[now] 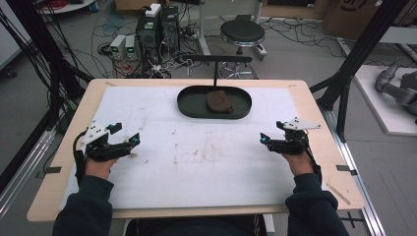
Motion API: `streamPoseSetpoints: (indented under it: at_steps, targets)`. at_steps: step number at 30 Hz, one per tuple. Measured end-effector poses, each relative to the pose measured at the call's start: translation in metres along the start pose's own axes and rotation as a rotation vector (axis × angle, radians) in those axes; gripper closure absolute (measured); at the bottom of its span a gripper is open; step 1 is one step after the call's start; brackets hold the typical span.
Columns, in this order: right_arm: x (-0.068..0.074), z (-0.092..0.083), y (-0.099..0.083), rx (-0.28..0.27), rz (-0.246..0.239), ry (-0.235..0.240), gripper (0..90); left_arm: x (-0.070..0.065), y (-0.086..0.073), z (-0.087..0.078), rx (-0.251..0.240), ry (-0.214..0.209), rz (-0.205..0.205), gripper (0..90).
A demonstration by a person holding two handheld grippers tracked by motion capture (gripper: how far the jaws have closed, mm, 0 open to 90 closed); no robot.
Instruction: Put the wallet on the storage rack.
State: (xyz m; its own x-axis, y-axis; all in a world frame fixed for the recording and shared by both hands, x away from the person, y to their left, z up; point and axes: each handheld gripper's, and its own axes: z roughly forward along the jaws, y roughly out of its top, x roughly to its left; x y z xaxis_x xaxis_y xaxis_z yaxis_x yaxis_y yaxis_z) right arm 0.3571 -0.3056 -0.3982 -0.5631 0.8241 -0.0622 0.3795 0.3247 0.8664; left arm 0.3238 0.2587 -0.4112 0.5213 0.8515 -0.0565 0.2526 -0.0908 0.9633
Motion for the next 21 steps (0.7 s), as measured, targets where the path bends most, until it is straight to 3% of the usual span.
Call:
streamPoseSetpoints:
  at_steps: [21]
  targets:
    - [-0.0034,-0.0005,-0.0012,0.001,-0.005,-0.015,20.6,0.0,-0.0017,0.0035,0.009,0.001,0.001,18.5]
